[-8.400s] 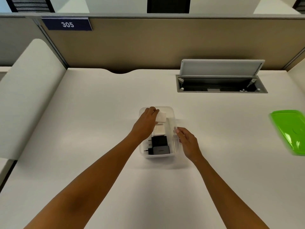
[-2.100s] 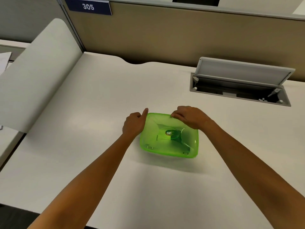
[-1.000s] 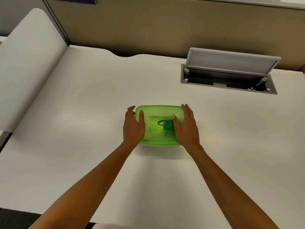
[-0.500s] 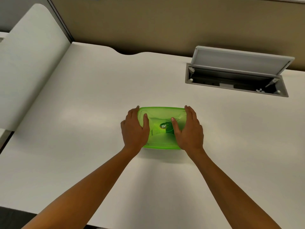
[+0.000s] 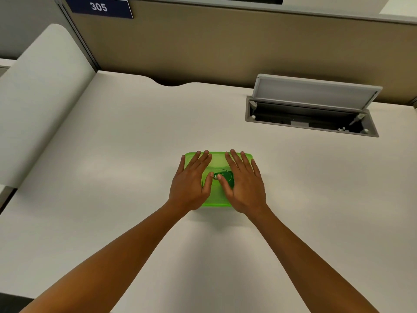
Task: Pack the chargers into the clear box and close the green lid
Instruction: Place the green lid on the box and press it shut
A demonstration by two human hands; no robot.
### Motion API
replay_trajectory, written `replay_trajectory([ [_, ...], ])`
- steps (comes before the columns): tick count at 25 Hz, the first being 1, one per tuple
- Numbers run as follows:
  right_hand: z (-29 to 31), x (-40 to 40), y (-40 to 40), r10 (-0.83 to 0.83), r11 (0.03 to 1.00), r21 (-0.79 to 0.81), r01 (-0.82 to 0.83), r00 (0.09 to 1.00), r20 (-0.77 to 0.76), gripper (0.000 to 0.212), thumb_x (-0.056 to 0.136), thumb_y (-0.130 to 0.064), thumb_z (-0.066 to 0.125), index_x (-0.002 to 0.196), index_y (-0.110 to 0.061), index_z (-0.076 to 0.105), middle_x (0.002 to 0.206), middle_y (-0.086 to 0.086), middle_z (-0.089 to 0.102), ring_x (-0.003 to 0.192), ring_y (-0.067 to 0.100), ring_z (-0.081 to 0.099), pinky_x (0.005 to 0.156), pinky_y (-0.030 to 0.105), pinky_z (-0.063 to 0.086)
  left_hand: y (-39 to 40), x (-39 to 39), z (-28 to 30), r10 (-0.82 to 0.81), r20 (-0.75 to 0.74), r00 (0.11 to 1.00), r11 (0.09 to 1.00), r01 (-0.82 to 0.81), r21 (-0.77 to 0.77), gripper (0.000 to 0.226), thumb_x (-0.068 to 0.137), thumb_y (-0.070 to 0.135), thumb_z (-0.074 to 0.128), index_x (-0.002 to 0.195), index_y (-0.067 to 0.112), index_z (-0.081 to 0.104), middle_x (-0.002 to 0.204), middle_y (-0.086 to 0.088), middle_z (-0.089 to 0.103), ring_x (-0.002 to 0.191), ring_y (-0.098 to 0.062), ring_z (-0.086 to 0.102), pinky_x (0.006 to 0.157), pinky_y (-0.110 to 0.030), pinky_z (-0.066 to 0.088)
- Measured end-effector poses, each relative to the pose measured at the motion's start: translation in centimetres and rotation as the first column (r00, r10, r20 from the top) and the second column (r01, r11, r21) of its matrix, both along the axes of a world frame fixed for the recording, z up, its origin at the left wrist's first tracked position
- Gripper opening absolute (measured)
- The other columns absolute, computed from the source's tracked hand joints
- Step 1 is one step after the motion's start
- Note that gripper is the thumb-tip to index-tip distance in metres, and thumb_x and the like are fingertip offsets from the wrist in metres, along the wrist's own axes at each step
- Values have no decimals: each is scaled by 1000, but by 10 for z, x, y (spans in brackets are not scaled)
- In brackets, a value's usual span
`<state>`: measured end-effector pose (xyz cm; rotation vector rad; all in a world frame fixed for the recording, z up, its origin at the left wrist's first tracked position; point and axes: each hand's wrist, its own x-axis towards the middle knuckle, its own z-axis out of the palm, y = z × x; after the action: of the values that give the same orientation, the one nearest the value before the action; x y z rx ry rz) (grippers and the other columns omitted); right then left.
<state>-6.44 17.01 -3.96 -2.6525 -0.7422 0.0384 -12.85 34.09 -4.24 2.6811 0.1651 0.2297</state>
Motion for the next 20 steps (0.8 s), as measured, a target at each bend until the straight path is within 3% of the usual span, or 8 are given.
replay_trajectory([
  [10,-1,1,0,-9,999,45,9,1000,10,65,95,-59,32,154,-30,27,163,-9,22,153,14,12,125,37,8,1,-2,1,7,-4,1000,1000,-7,-5,61,97,51,33,153,26,35,161,13,30,152,-4,13,125,-48,-2],
  [13,-4,-7,0,-210,967,136,214,977,-42,61,98,-55,29,154,-29,27,164,-10,19,153,15,12,122,40,23,-5,-6,-3,154,68,986,987,-150,-60,56,99,39,34,151,20,41,159,6,37,151,-8,20,125,-47,6],
  [16,-6,-15,0,-368,896,219,386,922,-119,62,98,-54,34,153,-28,26,164,-11,17,150,16,24,104,42,47,-9,-13,-8,350,119,929,919,-316,-235,50,99,30,37,146,16,47,154,1,45,149,-12,29,124,-47,18],
  [18,-6,-19,1,-395,884,228,409,913,-107,65,94,-58,37,150,-26,29,163,-7,20,145,19,35,93,41,52,-11,-15,-10,348,147,926,917,-304,-257,47,99,31,39,142,18,52,150,1,50,146,-12,35,121,-46,26],
  [20,-5,-21,2,-383,894,216,392,920,-84,67,91,-60,39,148,-25,32,163,-2,22,144,21,36,91,39,52,-10,-14,-9,328,153,932,928,-287,-239,44,98,31,41,138,20,55,149,2,52,145,-12,38,119,-44,30],
])
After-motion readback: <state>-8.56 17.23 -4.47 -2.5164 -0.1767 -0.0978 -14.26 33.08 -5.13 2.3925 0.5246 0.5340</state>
